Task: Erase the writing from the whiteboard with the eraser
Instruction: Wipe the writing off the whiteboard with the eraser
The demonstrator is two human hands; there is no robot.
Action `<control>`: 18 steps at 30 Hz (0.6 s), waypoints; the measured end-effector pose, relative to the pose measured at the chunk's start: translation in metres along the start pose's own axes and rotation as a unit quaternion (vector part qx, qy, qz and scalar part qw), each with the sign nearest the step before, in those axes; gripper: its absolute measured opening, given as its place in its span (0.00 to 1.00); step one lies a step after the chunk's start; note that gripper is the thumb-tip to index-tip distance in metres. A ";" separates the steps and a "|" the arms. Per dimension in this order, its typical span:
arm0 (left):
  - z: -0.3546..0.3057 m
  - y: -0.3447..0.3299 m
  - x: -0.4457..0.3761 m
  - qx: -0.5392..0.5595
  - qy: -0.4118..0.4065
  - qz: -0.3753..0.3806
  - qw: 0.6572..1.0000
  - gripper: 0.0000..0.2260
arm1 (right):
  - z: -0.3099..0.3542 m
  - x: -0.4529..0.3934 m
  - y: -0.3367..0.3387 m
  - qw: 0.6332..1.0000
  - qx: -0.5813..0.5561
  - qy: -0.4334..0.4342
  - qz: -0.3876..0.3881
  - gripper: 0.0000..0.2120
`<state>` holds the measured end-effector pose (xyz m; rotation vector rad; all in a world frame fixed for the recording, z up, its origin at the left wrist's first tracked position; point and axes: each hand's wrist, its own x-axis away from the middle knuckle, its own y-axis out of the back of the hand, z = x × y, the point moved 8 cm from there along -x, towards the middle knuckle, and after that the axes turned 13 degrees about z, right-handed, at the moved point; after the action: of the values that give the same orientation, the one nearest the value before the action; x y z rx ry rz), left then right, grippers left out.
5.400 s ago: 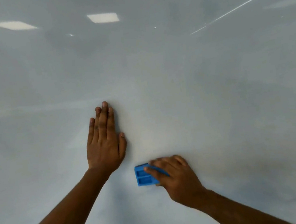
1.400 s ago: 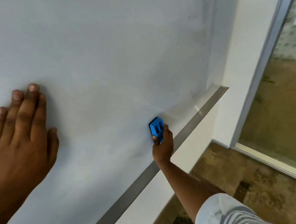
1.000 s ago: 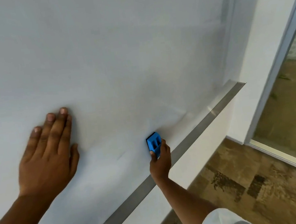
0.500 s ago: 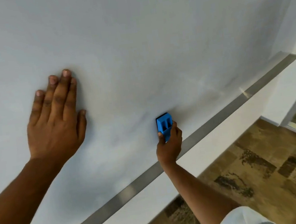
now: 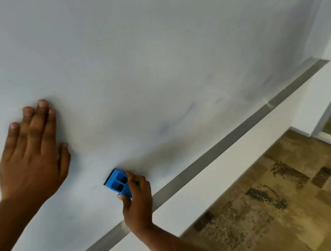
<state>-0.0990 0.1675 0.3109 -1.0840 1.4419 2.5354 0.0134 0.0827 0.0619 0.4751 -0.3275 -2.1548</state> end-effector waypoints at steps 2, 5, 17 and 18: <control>0.000 -0.003 0.000 0.010 -0.001 -0.006 1.000 0.32 | -0.013 -0.013 0.053 0.999 0.000 0.033 -0.021 0.28; 0.000 -0.010 0.002 0.027 0.005 -0.014 1.000 0.32 | -0.053 -0.055 0.181 0.982 -0.077 -0.047 -0.168 0.27; 0.049 -0.088 0.007 0.029 0.118 -0.001 0.993 0.37 | -0.138 -0.162 0.373 0.959 -0.139 -0.128 -0.213 0.25; 0.054 -0.095 0.009 0.022 0.124 0.006 0.992 0.37 | -0.134 -0.157 0.365 0.965 -0.112 -0.111 -0.207 0.25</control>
<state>-0.1023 0.2603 0.2525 -1.4302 1.5507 2.4339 0.4181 -0.0091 0.1213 0.1807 -0.1059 -2.6242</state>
